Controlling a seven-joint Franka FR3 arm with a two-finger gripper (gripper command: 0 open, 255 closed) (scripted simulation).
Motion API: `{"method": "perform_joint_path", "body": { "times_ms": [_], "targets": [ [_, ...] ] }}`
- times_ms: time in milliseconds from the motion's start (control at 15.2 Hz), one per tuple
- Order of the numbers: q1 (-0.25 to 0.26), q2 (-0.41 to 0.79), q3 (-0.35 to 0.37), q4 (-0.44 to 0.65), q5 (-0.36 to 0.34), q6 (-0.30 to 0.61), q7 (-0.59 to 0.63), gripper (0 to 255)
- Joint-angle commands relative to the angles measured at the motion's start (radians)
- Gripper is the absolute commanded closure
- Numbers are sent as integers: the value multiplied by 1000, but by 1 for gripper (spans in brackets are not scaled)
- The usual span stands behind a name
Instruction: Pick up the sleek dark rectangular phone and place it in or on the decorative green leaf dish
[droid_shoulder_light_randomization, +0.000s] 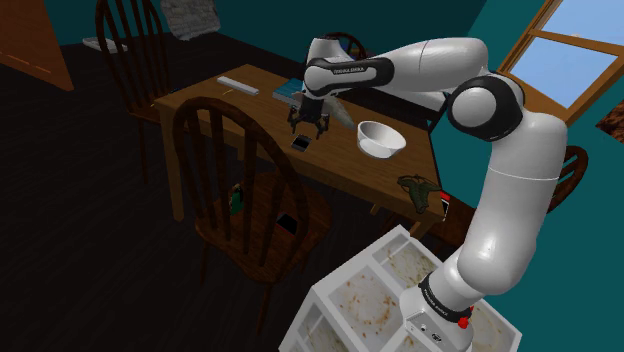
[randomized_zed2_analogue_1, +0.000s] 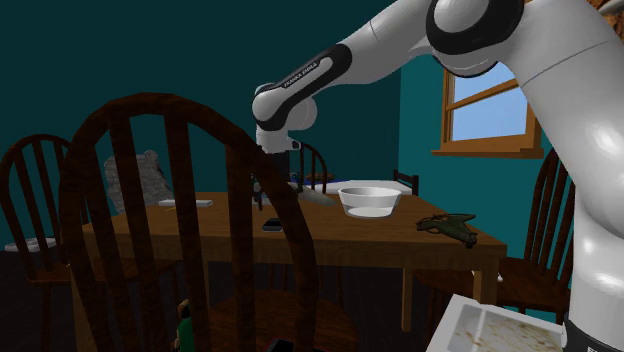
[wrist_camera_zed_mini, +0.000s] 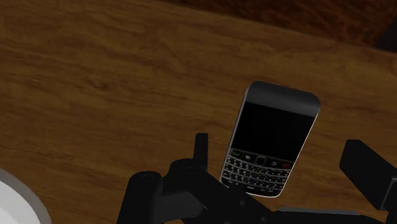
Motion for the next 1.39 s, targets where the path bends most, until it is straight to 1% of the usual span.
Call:
{"method": "perform_joint_path", "body": {
  "times_ms": [0, 528, 990, 1056, 1320],
  "targets": [
    [0, 77, -10, 89, -3, -13, 21, 0],
    [-2, 110, -13, 38, -8, 72, 24, 0],
    [-2, 111, -13, 39, -8, 72, 24, 0],
    [-2, 111, -13, 39, -8, 72, 24, 255],
    [-2, 111, -13, 39, -8, 72, 25, 255]
  ]
}}
